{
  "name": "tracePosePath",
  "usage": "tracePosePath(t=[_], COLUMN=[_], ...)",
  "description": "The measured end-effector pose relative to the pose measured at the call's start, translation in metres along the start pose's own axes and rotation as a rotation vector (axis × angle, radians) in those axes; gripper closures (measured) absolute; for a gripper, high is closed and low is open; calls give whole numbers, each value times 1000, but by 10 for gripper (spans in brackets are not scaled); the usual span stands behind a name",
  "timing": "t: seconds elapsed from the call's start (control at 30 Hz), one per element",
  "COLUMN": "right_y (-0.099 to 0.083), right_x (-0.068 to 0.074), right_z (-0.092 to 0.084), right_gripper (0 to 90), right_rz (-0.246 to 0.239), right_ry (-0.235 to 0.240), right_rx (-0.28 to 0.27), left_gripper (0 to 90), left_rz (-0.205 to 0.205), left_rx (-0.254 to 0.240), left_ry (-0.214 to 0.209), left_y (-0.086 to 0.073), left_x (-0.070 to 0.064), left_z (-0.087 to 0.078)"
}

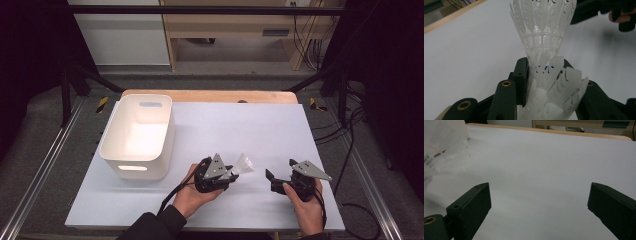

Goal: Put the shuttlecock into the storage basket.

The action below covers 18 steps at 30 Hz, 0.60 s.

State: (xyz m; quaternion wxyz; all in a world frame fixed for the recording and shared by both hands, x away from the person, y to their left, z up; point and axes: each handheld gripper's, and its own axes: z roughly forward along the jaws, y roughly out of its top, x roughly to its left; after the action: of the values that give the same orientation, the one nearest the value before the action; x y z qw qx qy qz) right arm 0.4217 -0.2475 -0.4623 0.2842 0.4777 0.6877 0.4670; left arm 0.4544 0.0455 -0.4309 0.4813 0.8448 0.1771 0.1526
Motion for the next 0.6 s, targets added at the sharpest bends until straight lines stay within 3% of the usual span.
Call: tracePosePath(t=[0.13,0.6], right_y=[0,0], right_x=[0,2], right_z=[0,1], right_gripper=[51,50], right_rz=[-2,-8], right_ry=[1,7], right_rx=[0,-10], left_gripper=[644,645], left_rz=[-33,-70], left_rx=[-38,-136], left_ry=[24,94], left_y=[14,61], left_x=[12,49], left_z=[-12,-57])
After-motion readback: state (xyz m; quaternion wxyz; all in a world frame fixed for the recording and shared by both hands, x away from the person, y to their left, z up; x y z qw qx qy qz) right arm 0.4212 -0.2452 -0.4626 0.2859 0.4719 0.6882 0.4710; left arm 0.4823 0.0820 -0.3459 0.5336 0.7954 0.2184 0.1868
